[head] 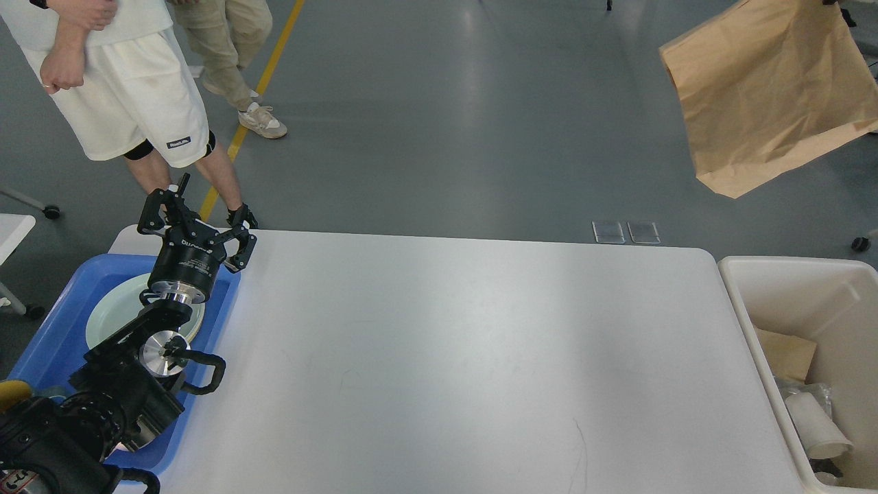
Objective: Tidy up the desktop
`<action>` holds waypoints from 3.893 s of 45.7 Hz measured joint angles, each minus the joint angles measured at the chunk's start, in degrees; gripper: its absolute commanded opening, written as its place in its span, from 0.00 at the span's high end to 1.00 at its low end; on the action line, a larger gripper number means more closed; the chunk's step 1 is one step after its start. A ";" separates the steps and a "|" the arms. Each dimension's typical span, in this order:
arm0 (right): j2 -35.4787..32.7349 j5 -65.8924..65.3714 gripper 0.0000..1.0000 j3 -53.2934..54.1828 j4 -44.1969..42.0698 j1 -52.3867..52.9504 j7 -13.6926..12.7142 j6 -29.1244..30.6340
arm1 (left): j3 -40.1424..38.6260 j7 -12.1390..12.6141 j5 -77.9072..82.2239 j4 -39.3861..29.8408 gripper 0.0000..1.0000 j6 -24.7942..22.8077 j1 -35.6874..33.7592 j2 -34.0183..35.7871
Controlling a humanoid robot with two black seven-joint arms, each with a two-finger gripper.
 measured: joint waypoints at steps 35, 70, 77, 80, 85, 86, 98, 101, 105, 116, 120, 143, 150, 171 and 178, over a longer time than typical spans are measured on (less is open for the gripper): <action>-16.51 4.23 1.00 -4.68 -5.98 -32.11 0.66 -31.81 | 0.00 0.00 0.00 0.00 0.04 0.00 0.00 0.00; -18.41 7.47 1.00 16.92 -19.07 -71.85 1.16 -34.27 | 0.00 0.00 0.00 0.00 0.04 0.05 0.00 -0.01; -18.31 7.55 1.00 17.19 -19.08 -72.12 1.16 -34.27 | 0.00 0.00 0.00 0.00 0.04 0.03 0.00 -0.05; -18.30 7.59 0.98 17.23 -19.03 -72.14 1.16 -34.27 | 0.00 0.00 0.00 0.00 0.04 0.03 0.00 -0.04; -18.30 7.62 0.72 17.24 -18.90 -72.15 1.16 -34.27 | 0.00 0.00 0.00 0.00 0.04 0.03 0.00 -0.04; -18.30 7.62 0.65 17.24 -18.87 -72.16 1.16 -34.27 | 0.00 0.00 0.00 0.00 0.04 0.03 0.00 -0.04; -17.66 7.56 0.07 17.16 -18.86 -72.16 1.16 -34.27 | 0.00 0.00 0.00 0.00 0.04 0.03 0.00 -0.04; -17.49 7.55 0.06 17.16 -18.75 -72.01 1.16 -34.27 | 0.00 0.00 0.00 0.00 0.04 0.03 0.00 -0.04; -17.33 7.56 0.03 17.17 -18.52 -71.75 1.16 -34.19 | 0.00 0.00 0.00 0.00 0.04 0.03 0.00 -0.04; -17.00 7.71 0.01 17.06 -16.86 -70.43 1.16 -33.34 | 0.00 0.00 0.00 0.00 0.04 0.03 0.00 -0.04; -17.68 7.73 0.01 16.49 -14.25 -68.35 1.16 -32.68 | 0.00 0.00 0.00 0.00 0.04 0.03 0.00 -0.02; -26.06 7.29 0.01 -2.49 -2.00 -32.98 1.16 -10.00 | -0.01 0.00 0.00 0.00 0.04 0.03 0.00 -0.02; -25.96 6.32 0.01 -5.78 -1.92 -20.81 0.71 0.40 | -0.01 0.00 0.00 0.00 0.04 0.03 0.00 -0.02; -12.25 4.02 0.00 -5.68 -2.88 -5.02 0.46 7.85 | 0.00 0.00 0.00 0.00 0.04 0.03 0.00 -0.02; -3.08 5.08 0.00 -4.00 -2.74 -2.18 0.59 7.41 | 0.00 0.00 0.00 0.00 0.04 0.03 0.00 -0.05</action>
